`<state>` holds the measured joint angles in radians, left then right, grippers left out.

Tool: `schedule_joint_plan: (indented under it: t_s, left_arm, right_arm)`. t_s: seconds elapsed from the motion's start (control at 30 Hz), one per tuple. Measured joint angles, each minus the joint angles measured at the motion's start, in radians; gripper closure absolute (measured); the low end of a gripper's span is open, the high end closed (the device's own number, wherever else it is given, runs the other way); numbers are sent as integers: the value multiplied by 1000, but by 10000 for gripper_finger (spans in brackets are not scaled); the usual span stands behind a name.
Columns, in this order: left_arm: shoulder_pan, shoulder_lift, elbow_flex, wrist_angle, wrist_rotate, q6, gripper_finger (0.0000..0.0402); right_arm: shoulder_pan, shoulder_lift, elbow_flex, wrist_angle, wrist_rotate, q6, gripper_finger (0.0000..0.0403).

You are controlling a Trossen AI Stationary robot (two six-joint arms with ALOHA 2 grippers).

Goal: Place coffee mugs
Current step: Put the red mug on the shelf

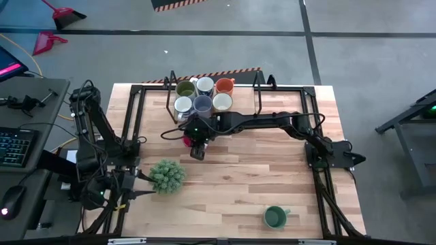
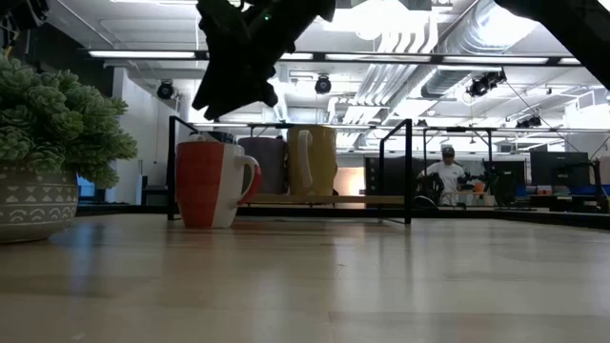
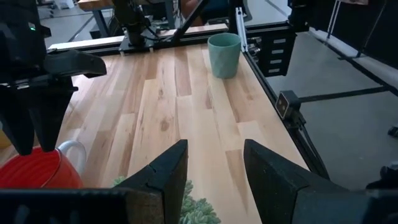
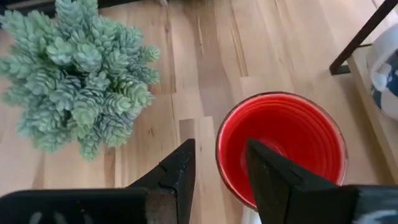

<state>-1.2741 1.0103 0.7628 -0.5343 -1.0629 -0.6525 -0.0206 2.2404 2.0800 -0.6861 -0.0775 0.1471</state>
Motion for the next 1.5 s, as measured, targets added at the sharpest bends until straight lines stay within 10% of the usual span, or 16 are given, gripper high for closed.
schedule_joint_plan:
  t_s: [1.5]
  left_arm:
    - [31,-21,1,36,20,-8,257]
  right_arm:
    - [-3,113,0,30,44,-91,316]
